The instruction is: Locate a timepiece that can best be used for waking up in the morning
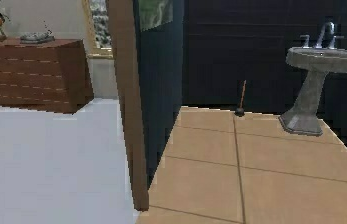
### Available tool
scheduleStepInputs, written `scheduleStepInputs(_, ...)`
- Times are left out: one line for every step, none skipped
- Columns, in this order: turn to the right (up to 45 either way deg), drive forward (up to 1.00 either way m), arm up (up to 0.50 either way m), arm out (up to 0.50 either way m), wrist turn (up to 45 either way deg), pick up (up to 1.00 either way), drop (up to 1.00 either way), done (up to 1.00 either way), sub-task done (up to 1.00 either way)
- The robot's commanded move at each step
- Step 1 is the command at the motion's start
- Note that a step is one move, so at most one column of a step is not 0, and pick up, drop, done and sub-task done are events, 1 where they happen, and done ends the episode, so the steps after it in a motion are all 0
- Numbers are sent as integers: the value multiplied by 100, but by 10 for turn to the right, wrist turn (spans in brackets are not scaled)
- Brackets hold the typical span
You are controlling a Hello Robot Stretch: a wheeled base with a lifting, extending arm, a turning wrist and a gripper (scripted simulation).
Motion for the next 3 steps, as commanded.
scheduleStepInputs(450,0,0,0,0,0,0,0,0)
scheduleStepInputs(90,0,0,0,0,0,0,0,0)
scheduleStepInputs(30,0,0,0,0,0,0,0,0)
